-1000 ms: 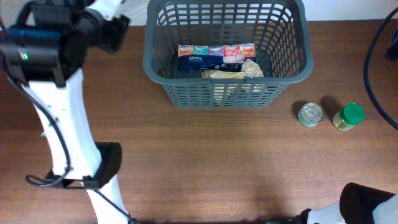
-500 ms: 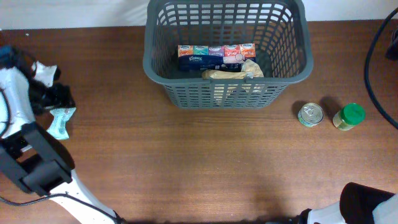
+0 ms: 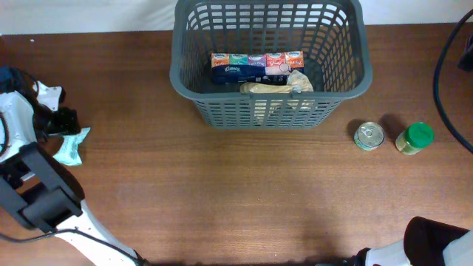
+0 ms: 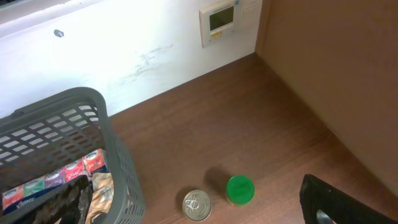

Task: Pack container
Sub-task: 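Grasp the mint-green wipes pack with the left gripper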

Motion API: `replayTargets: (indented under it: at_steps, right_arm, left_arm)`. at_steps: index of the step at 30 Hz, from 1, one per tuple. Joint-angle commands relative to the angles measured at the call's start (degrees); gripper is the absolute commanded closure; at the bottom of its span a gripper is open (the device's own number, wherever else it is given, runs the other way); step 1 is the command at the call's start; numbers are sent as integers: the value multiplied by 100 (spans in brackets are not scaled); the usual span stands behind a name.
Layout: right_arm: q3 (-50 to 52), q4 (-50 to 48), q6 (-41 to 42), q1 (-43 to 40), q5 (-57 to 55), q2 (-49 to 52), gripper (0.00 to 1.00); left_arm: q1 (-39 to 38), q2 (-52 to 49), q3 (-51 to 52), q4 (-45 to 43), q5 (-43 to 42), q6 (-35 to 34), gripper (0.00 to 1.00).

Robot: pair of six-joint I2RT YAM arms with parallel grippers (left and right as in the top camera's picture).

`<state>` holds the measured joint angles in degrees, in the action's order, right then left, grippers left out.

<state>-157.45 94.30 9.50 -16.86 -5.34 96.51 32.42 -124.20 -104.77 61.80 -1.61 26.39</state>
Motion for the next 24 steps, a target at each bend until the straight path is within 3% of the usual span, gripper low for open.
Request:
replayTargets:
  at_steps: [1,10,11,14,16,20,24]
  right_arm:
    - [-7,-20,42,-26,-74,4,1]
    - [-7,-20,42,-26,-74,4,1]
    - [-7,-17,42,-26,-74,4,1]
    - [-7,-20,42,-26,-74,4,1]
    - [-7,-20,42,-26,-74,4,1]
    - [-7,-17,42,-26,-74,4,1]
    - [-7,-17,42,-26,-74,4,1]
  left_arm:
    - [0,-411,66,74,103,90,25]
    - [0,-839,70,70,251,87,32]
    - [0,-857,70,44,251,90,37]
    - [0,-898,70,-13,256,90,87]
    - [0,-898,70,-13,278,90,98]
    - [-13,-890,4,131,293,-26,98]
    - [-203,-820,-986,787,105,-348,98]
